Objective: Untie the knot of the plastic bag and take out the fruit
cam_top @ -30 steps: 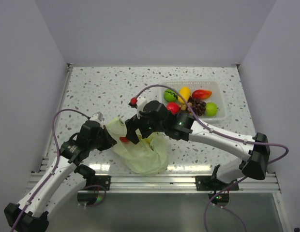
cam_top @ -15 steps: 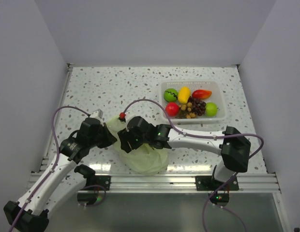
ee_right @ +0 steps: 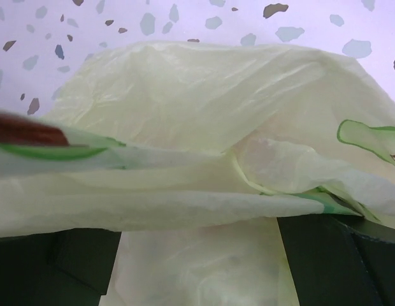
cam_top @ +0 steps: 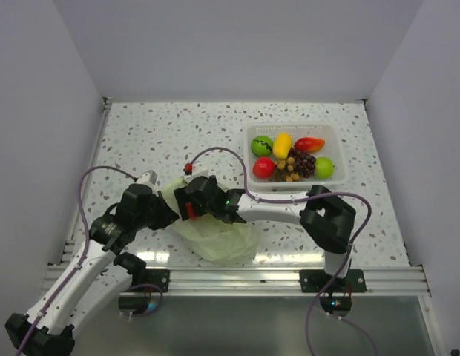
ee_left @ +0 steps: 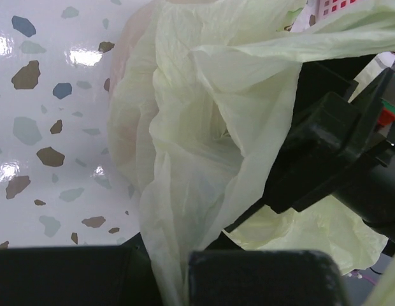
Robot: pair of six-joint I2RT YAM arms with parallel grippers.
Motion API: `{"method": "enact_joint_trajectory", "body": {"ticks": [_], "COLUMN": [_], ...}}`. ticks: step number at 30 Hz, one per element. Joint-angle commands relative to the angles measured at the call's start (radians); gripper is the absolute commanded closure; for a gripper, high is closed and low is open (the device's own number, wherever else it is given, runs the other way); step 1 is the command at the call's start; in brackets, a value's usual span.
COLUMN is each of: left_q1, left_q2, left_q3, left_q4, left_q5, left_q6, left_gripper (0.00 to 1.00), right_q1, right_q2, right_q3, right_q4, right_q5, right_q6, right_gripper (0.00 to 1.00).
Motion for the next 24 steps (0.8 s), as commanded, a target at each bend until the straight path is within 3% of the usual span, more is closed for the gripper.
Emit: {"method": "enact_joint_trajectory", "body": {"ticks": [1, 7, 9, 10, 14, 15, 16, 18, 24], "left_q1": [0.004, 0.004, 0.004, 0.004, 0.004, 0.004, 0.004, 0.004, 0.004], "left_q2": [-0.005, -0.004, -0.008, -0.008, -0.016, -0.018, -0.016, -0.015, -0.002], "left_q3": [-0.015, -0.033, -0.042, -0.045, -0.058, -0.056, -0.056, -0.048, -0.022], "left_q4": [0.022, 0.027, 0.03, 0.031, 0.03, 0.03, 0.028, 0.025, 0.011], "left_q5": [0.02, 0.007, 0.001, -0.008, -0.023, -0.026, -0.031, -0.037, -0.069], "left_q6": [0.019, 0.02, 0.02, 0.016, 0.005, 0.005, 0.003, 0.003, 0.008], "left_gripper": [1.0, 1.0, 1.0, 1.0, 1.0, 1.0, 1.0, 1.0, 1.0], "right_q1": [-0.001, -0.001, -0.001, -0.001, -0.001, 0.001, -0.001, -0.001, -0.001], "right_q2": [0.028, 0.117, 0.125, 0.119, 0.06, 0.039, -0.002, -0.051, -0.251], "right_q3": [0.028, 0.074, 0.058, 0.052, -0.02, -0.056, -0.073, -0.121, -0.204], "right_q4": [0.129, 0.15, 0.178, 0.181, 0.21, 0.215, 0.21, 0.2, 0.137], "right_q5": [0.085, 0.09, 0.073, 0.07, 0.053, 0.041, 0.035, -0.003, -0.111], "right_q6": [0.02, -0.003, -0.011, -0.012, -0.027, -0.034, -0.047, -0.064, -0.138], "right_gripper": [0.01, 0.02, 0.07, 0.12, 0.44, 0.58, 0.63, 0.71, 0.77]}}
